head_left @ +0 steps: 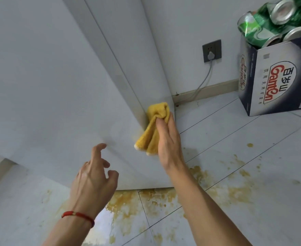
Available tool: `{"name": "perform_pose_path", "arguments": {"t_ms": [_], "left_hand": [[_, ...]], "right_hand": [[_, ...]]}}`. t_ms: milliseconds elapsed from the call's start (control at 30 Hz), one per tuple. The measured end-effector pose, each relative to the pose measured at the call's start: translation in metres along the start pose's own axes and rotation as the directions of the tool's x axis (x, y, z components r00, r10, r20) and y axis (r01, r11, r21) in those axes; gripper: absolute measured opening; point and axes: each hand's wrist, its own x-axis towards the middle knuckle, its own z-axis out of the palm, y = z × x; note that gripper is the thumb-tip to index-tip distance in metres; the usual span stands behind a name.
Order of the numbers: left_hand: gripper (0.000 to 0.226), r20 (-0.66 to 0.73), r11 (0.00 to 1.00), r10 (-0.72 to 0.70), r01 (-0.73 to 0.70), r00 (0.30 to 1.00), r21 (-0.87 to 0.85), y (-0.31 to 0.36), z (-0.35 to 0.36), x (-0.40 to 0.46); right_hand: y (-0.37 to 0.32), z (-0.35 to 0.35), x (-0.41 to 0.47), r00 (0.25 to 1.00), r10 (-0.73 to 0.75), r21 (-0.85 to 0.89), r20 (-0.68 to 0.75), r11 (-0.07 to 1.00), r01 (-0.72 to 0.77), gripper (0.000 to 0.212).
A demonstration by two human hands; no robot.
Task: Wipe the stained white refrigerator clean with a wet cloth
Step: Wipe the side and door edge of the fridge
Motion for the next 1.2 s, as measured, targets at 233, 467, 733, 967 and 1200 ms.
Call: {"name": "perform_pose_path", "arguments": {"t_ms": [233, 467, 733, 967, 1200], "left_hand": [[0.02, 0.153, 0.996, -0.072, 0.065, 0.986, 0.054, -0.006, -0.017, -0.014], [0.018, 0.502, 0.957, -0.217, 0.08, 0.837, 0.28, -0.01, -0.026, -0.026], [0.014, 0.521, 0.936, -0.286, 0.118, 0.804, 0.331, -0.019, -0.015, -0.007], [0.01, 0.473, 0.721, -0.411, 0.596, 0.779, -0.353, 0.038, -0.05, -0.038], [0.01, 0.656, 0.077, -0.528, 0.8, 0.539, -0.595, 0.047, -0.123, -0.114]], "right_hand": [[0.138, -0.027, -0.034, 0.902, 0.423, -0.139, -0.088, 0.891, -0.431, 0.045], [0.175, -0.034, -0.029, 0.642, 0.728, 0.177, -0.24, 0.683, -0.708, 0.071], [0.098, -0.007, -0.033, 0.507, 0.833, 0.494, -0.221, 0.544, -0.678, 0.026], [-0.034, -0.025, -0.055, 0.477, 0.878, 0.483, 0.026, 0.407, -0.775, 0.048], [-0.195, -0.007, -0.084, 0.389, 0.921, 0.197, 0.027, 0.376, -0.905, 0.046]]}}
